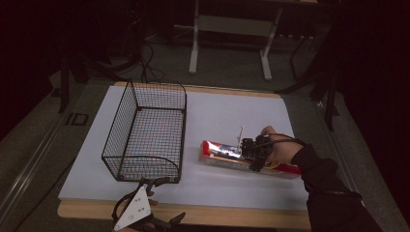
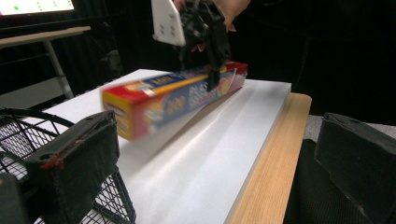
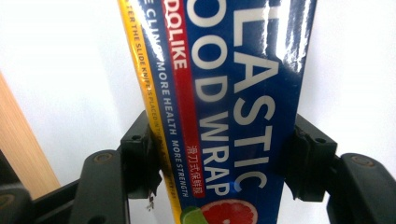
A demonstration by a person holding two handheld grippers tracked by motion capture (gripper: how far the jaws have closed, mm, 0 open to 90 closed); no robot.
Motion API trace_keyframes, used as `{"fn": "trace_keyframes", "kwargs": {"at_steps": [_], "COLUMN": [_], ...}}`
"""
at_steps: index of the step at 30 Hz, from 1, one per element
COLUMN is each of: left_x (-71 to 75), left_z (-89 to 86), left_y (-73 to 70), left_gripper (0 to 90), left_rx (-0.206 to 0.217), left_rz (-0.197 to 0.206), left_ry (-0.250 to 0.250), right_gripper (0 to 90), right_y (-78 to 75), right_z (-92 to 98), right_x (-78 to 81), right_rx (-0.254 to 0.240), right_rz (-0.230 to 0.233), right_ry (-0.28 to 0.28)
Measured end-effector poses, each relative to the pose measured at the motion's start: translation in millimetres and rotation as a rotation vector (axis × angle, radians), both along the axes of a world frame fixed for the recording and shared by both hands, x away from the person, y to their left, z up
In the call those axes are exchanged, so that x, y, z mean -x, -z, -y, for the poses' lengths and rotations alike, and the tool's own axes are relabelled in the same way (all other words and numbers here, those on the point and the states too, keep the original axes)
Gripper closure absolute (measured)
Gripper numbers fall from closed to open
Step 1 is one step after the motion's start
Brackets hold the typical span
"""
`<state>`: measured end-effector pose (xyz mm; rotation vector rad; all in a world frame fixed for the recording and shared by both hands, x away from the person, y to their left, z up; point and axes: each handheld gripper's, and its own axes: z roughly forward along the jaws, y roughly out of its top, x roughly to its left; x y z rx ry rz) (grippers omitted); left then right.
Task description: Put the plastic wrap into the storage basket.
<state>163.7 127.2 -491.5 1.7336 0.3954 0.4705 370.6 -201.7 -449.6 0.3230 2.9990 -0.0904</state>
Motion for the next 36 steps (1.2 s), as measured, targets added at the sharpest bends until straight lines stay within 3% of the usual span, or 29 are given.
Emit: {"fn": "trace_keyframes", "kwargs": {"at_steps": [5,8,12,14,17,31,36], "left_x": [0.7,1.1,1.2,1.5,2.5,3.3,3.6], "left_z": [0.1,-0.1,-0.7,-0.8,-0.3,1.3,0.9], "left_y": [-0.7,-0.9,-0.4,-0.6,-1.1,-1.2,-1.2], "left_gripper": [0.4,0.4,0.4,0.4,0.4,0.4,0.4], "left_rx": [0.005,0.005,-0.001,-0.001,0.001,0.0,0.003], "left_rz": [0.004,0.003,0.001,0.002,0.008,0.013,0.013], "left_ry": [0.002,0.003,0.002,0.002,0.005,0.009,0.01], "right_gripper": [38.4,38.4,38.6,38.8,39.1,39.4,39.4], "right_y": [-15.5,-23.2,-29.2,-33.3,-41.9,-98.5,-115.2], "right_z": [4.0,3.8,-3.4,-6.4,-10.2,-56.4,-77.2], "right_x": [-11.4,-13.4,-12.4,-14.7,-18.6,-29.2,-30.4], "right_rx": [-0.064,-0.105,-0.124,-0.147,-0.194,-0.352,-0.408], "right_rz": [-0.019,-0.035,-0.038,-0.052,-0.056,0.089,0.108], "right_ry": [0.184,0.265,0.385,0.466,0.534,0.625,0.635]}}
